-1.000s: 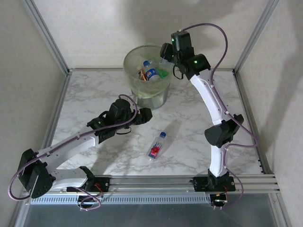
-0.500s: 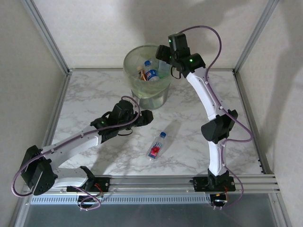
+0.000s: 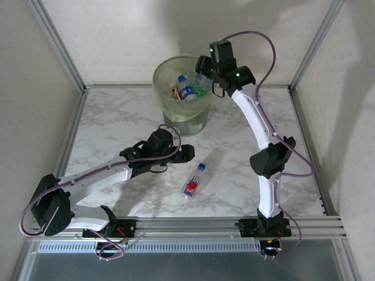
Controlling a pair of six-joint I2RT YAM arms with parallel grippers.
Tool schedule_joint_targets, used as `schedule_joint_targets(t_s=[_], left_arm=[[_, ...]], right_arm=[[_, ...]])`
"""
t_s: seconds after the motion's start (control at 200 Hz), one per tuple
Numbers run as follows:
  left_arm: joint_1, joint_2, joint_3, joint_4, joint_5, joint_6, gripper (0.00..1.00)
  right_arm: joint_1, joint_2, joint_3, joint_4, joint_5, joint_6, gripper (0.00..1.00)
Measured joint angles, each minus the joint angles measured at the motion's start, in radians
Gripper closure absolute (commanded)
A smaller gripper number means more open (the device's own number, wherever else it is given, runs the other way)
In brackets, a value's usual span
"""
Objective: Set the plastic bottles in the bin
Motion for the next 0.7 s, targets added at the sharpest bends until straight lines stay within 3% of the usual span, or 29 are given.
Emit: schedule_joint_targets(t_s=[0.185, 0.701], left_arm=[[-0.037, 0.035, 0.000, -0.016, -0.006, 0.003, 0.21], [-0.071, 0.090, -0.005, -0.023, -0.026, 0.002, 0.22]], right_arm=[[0.000, -0.050, -0.068, 0.029, -0.014, 0.003, 0.55], [0.000, 0.025, -0.093, 0.069, -0.046, -0.001, 0.67]])
